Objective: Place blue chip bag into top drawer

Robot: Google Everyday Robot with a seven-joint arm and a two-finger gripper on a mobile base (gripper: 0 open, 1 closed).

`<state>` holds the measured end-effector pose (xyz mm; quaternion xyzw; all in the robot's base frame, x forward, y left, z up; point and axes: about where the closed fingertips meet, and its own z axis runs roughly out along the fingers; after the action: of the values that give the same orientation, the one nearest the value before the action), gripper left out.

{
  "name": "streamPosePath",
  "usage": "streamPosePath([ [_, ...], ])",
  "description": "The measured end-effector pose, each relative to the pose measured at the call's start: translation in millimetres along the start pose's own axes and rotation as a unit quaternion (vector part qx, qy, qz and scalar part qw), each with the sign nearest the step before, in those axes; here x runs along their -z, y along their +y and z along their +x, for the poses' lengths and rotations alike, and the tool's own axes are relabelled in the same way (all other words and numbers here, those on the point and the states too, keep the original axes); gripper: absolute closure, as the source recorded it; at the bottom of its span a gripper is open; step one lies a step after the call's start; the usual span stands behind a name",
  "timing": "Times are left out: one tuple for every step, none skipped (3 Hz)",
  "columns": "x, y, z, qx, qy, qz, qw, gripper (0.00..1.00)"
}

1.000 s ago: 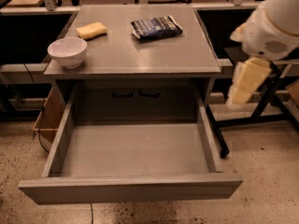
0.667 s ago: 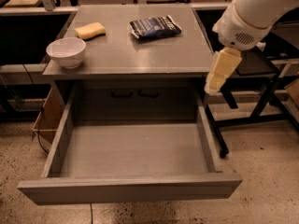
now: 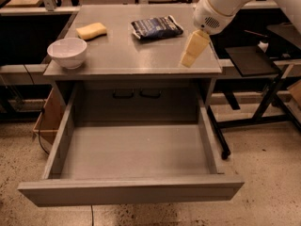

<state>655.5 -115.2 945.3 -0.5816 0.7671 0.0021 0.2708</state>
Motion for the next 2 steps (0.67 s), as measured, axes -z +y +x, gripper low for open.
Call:
streamPosePath([
  [0.0, 0.0, 0.0, 0.0, 0.0, 0.0, 1.0, 0.0],
  [-15.9, -4.3, -3.0, -0.018, -0.02, 0.001, 0.9996, 0.0],
])
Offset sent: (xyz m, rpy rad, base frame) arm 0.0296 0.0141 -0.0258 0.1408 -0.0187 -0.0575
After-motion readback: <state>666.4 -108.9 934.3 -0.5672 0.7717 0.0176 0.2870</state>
